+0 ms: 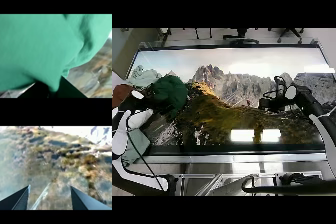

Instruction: Fold the shirts.

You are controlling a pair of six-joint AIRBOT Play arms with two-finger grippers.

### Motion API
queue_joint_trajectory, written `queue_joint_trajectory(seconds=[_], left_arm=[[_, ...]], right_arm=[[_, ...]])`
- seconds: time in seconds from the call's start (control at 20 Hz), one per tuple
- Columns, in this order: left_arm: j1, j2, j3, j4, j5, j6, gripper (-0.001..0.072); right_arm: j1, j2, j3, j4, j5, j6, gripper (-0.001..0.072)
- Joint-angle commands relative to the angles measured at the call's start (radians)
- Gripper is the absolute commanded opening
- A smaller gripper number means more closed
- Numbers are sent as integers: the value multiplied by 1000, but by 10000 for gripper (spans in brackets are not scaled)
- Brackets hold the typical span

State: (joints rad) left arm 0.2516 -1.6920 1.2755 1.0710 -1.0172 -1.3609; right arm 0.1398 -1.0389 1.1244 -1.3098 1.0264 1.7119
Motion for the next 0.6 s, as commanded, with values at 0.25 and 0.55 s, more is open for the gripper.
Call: queue_joint_trajectory(seconds=[0.25,0.55], left_arm=[[-227,89,354,-132,-284,18,12],[-579,248,365,-173,-286,-15,13]], right_arm=[[-55,28,37,0,18,-15,226],[-178,86,63,0,135,-49,227]])
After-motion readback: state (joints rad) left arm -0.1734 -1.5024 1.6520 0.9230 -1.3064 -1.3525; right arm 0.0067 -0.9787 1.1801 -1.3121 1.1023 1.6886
